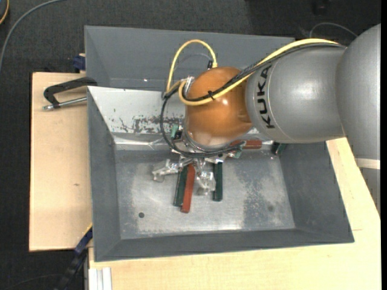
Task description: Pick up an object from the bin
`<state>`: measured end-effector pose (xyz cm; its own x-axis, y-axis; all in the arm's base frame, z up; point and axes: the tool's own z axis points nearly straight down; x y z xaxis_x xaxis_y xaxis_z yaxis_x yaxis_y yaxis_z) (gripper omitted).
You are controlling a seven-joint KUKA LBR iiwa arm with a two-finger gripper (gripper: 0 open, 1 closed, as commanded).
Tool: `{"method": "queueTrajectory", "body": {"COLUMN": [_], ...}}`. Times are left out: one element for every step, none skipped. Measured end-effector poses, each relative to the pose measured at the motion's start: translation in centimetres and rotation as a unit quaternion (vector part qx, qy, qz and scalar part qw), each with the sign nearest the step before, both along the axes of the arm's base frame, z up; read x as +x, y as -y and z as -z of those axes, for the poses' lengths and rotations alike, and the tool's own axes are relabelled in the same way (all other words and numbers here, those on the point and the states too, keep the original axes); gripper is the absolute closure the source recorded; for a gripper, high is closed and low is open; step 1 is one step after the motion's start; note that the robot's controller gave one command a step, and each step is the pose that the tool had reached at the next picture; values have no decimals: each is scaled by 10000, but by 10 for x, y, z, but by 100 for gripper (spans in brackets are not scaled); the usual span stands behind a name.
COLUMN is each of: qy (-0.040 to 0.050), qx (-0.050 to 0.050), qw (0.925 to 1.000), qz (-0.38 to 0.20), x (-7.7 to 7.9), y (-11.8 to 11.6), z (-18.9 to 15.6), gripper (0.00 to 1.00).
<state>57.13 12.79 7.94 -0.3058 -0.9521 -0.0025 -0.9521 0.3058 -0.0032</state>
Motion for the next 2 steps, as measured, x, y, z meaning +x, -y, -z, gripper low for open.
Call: {"method": "queueTrajectory", "body": {"qy": [4,1], "qx": [16,17], "qw": [10000,10000], "qz": [-12,-12], "x": [0,0], "y": [-3,-3], "z": [-2,-2], "gripper": [100,0]}}
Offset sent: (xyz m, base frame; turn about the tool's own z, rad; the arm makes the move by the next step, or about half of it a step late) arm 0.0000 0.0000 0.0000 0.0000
